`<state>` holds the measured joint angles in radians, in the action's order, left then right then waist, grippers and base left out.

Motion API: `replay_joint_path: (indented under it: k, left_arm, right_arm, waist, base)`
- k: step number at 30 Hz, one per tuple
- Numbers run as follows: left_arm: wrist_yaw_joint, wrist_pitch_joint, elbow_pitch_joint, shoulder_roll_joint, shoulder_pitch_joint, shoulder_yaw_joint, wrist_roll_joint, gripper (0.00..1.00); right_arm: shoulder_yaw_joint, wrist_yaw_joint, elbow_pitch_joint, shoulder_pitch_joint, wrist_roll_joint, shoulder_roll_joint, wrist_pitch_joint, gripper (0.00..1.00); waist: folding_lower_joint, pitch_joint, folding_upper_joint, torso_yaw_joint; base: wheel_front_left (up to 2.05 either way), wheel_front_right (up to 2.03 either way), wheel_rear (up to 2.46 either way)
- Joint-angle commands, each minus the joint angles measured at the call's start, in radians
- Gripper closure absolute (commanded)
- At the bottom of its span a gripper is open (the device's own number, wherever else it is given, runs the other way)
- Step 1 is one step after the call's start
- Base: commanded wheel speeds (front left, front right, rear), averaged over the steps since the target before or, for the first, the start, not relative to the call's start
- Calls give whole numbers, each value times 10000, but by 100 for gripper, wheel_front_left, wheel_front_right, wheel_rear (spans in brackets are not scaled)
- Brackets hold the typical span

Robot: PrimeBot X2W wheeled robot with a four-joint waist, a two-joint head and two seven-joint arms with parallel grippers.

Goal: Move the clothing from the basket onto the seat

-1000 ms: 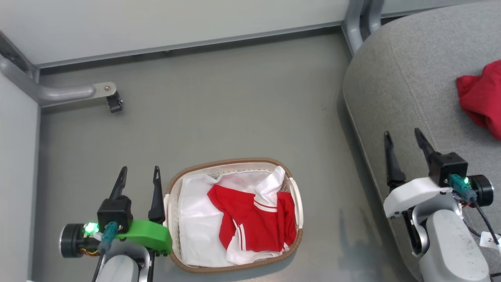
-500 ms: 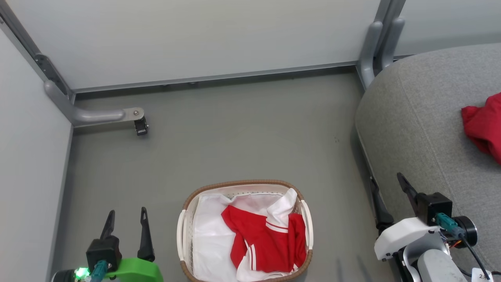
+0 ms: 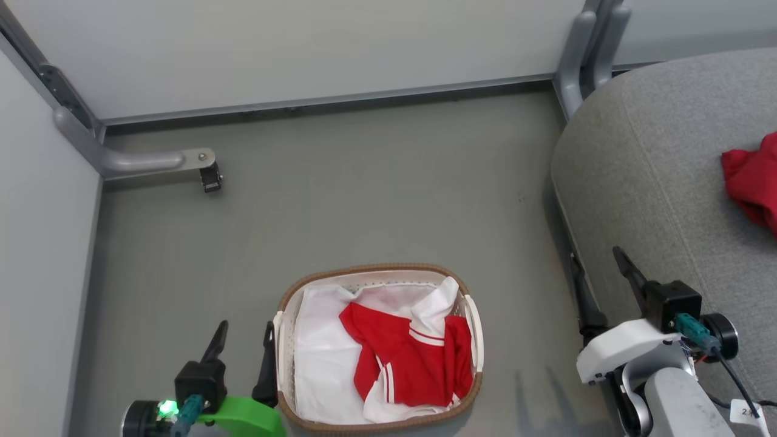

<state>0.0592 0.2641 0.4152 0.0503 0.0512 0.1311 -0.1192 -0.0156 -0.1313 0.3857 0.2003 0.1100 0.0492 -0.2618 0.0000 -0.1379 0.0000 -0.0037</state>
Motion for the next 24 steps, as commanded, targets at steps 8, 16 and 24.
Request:
replay_joint_path:
  k: [8, 16, 24]
  left_arm:
    - [257, 2, 798, 22, 1410, 1282, -509, 0]
    - [469, 4, 1901, 33, 2844, 2443, -838, 0]
    - [639, 4, 3181, 41, 4402, 3433, -1178, 0]
  right_arm:
    - [-107, 10, -682, 1112, -42, 43, -45, 0]
    - [-150, 10, -1367, 2078, -7, 38, -45, 0]
    - [-223, 10, -2095, 2975, 319, 36, -45, 0]
  waist:
    - [0, -2047, 0, -587]
    - [0, -3632, 0, -1112]
    - [0, -4986, 0, -1586]
  base:
    - [0, 0, 0]
    - [0, 0, 0]
    - [0, 0, 0]
